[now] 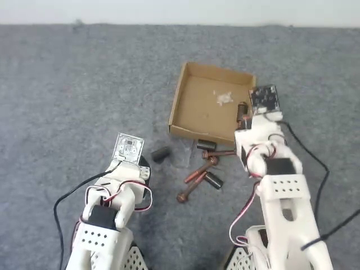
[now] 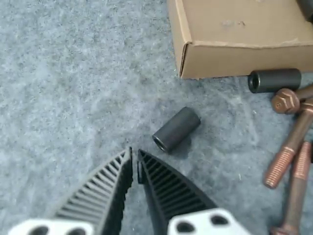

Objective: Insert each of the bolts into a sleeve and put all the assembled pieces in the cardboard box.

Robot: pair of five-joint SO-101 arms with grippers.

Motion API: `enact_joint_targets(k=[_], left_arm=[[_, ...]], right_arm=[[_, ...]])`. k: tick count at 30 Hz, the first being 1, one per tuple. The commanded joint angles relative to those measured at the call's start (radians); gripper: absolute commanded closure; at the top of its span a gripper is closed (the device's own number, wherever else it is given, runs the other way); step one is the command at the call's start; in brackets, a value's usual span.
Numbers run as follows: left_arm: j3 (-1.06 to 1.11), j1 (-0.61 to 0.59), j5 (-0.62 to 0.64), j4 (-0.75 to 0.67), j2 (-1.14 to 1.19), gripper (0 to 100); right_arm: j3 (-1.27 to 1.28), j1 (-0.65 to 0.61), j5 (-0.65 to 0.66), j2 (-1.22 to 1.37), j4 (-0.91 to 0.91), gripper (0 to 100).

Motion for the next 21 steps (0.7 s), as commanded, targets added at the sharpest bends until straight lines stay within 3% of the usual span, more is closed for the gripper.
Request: enact_joint_targets(k=[1,7,16,21], left_arm=[[-0.008,-0.005,-0.008,0.003,-0.020,99],[-0.008,-0.005,-0.008,0.003,-0.020,99],[-0.008,-0.005,-0.008,0.003,-0.020,99],[-0.008,-0.005,-0.008,0.003,-0.020,99]], right_arm=[[-0.176,0.005,-0.011,-0.044,0.071,98.9],[-0.310,0.007,-0.012,0.027,0.116,98.9],[-0.571,0.004,-0.020,0.377,0.153,99.1],[-0.694,0.004,-0.101,0.553,0.163,99.0]])
